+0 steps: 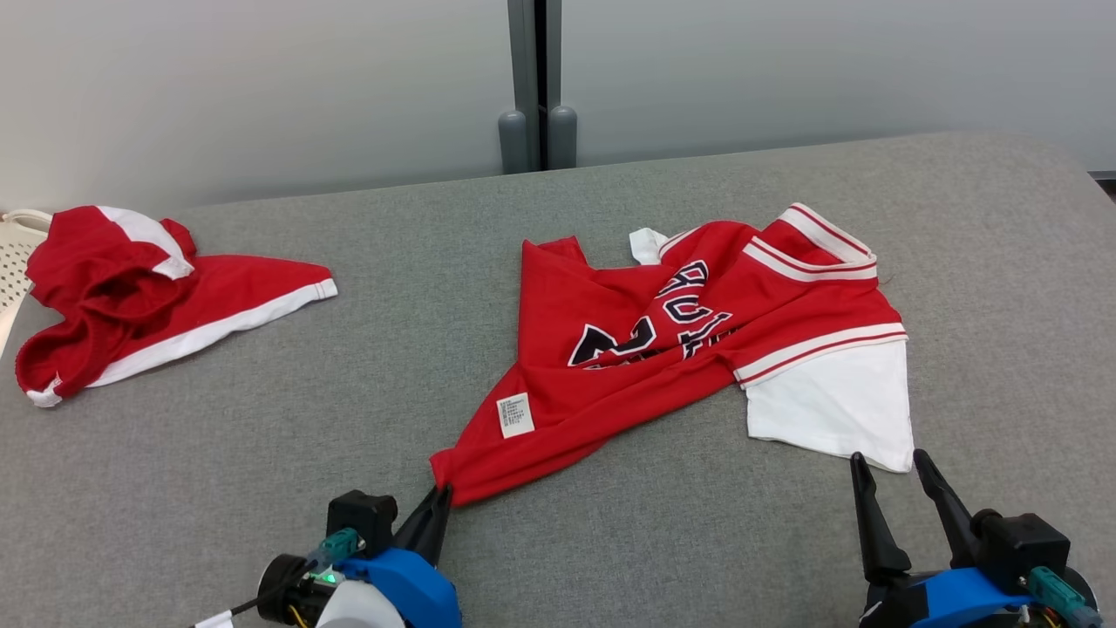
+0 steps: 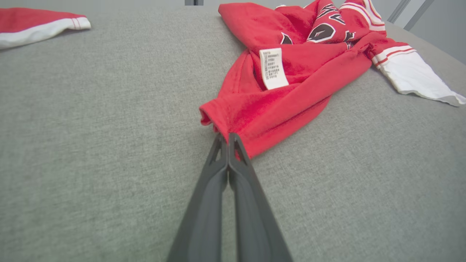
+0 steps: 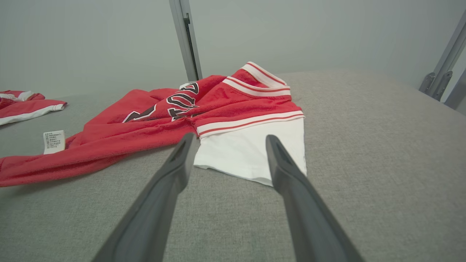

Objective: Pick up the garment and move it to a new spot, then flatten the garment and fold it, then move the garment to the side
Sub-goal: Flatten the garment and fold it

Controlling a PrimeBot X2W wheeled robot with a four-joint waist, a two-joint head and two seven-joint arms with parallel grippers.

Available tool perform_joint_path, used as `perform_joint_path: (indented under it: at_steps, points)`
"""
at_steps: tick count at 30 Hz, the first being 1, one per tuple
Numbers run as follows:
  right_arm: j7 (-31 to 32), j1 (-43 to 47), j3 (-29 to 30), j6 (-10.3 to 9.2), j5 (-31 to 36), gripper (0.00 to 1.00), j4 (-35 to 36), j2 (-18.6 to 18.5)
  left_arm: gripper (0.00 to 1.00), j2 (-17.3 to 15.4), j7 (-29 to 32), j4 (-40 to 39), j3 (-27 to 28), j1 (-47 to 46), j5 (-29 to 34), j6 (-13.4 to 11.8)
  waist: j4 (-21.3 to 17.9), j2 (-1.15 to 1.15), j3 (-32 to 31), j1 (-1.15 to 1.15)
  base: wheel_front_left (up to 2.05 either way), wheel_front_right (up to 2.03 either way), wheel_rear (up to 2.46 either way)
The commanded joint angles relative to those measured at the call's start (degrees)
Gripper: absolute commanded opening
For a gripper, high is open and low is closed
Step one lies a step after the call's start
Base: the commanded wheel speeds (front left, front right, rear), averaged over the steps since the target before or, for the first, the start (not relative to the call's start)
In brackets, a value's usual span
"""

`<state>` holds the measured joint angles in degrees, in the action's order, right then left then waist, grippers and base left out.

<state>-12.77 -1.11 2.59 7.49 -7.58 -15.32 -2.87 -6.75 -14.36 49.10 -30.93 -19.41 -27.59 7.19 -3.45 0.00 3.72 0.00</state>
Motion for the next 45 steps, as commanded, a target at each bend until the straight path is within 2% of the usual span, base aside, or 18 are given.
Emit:
perform_joint_path:
  at_steps: [1, 3, 4, 5, 6, 7, 13, 20, 30, 39, 41, 44, 45]
  points:
    - [-0.46, 0.58, 0.23, 0.01, 0.40, 1.00, -0.18, -0.04, 0.00, -0.01, -0.46, -0.45, -0.27, 1.19, 0.27, -0.25, 0.34, 0.00, -0.06, 0.00, 0.00, 0.00, 0.00]
    - [-0.53, 0.58, 0.44, 0.01, 0.41, 1.00, -0.46, -0.04, 0.00, 0.29, -0.55, -0.66, -0.29, 2.58, 0.05, -0.66, 0.78, 0.00, -0.18, 0.00, 0.00, 0.00, 0.00]
    - [-0.45, 0.63, 0.50, 0.01, 0.43, 1.00, -0.60, -0.04, 0.16, 0.36, -0.62, -0.73, -0.35, 3.17, 0.08, -0.82, 0.96, 0.00, -0.23, 0.00, 0.00, 0.00, 0.00]
    - [-0.44, 0.65, 0.52, 0.01, 0.46, 1.00, -0.71, -0.04, 0.36, 0.39, -0.68, -0.84, -0.40, 3.62, 0.20, -0.91, 1.09, 0.00, -0.26, 0.00, 0.00, 0.00, 0.00]
    - [-0.45, 0.59, 0.59, 0.01, 0.48, 1.00, -0.89, -0.04, 0.85, 0.44, -0.74, -1.01, -0.23, 4.02, 0.11, -1.17, 1.21, 0.00, -0.29, 0.00, 0.00, 0.00, 0.00]
    - [-0.46, 0.53, 0.61, 0.01, 0.48, 1.00, -1.01, -0.04, 1.00, 0.52, -0.75, -1.23, -0.09, 4.33, -0.04, -1.26, 1.29, 0.00, -0.34, 0.00, 0.00, 0.00, 0.00]
    - [-0.48, 0.24, 0.74, 0.01, 0.40, 1.00, -1.50, -0.04, 1.00, -0.73, -0.90, -5.98, 1.54, 4.19, 0.66, -2.69, 0.97, 0.00, -0.43, 0.00, 0.00, 0.00, 0.00]
    - [-0.55, -0.32, 0.68, 0.02, 0.42, 1.00, -1.88, -0.04, 1.00, -1.30, 0.42, -9.87, 0.93, 1.57, 1.29, -2.12, -0.57, 0.00, 0.23, 0.00, 0.00, 0.00, 0.00]
    - [-0.73, -1.94, 0.36, 0.01, 0.30, 1.00, -2.60, -0.04, 1.00, -0.78, 7.22, -2.33, -0.69, -5.80, -1.50, -0.20, -4.78, 0.00, 2.83, 0.00, 0.00, 0.00, 0.00]
    - [-1.15, -2.79, 0.81, 0.01, 0.51, 1.00, -3.43, -0.04, 1.00, -0.69, 10.70, 0.21, -3.10, -8.53, -8.30, 0.40, -6.51, 0.00, 3.91, 0.00, 0.00, 0.00, 0.00]
    - [-1.30, -2.89, 0.87, 0.01, 0.46, 1.00, -3.59, -0.04, 0.46, -0.92, 10.88, -0.64, -4.35, -8.65, -10.05, 0.41, -6.56, 0.00, 3.95, 0.00, 0.00, 0.00, 0.00]
    - [-1.47, -2.88, 1.04, 0.01, 0.45, 1.00, -3.81, -0.04, 0.04, -1.62, 10.45, -1.81, -6.12, -8.55, -12.41, 0.42, -6.36, 0.00, 3.84, 0.00, 0.00, 0.00, 0.00]
    - [-1.50, -2.82, 1.09, 0.01, 0.52, 1.00, -3.90, -0.03, 0.00, -1.68, 10.06, -2.32, -6.70, -8.47, -12.95, 0.42, -6.25, 0.00, 3.73, 0.00, 0.00, 0.00, 0.00]
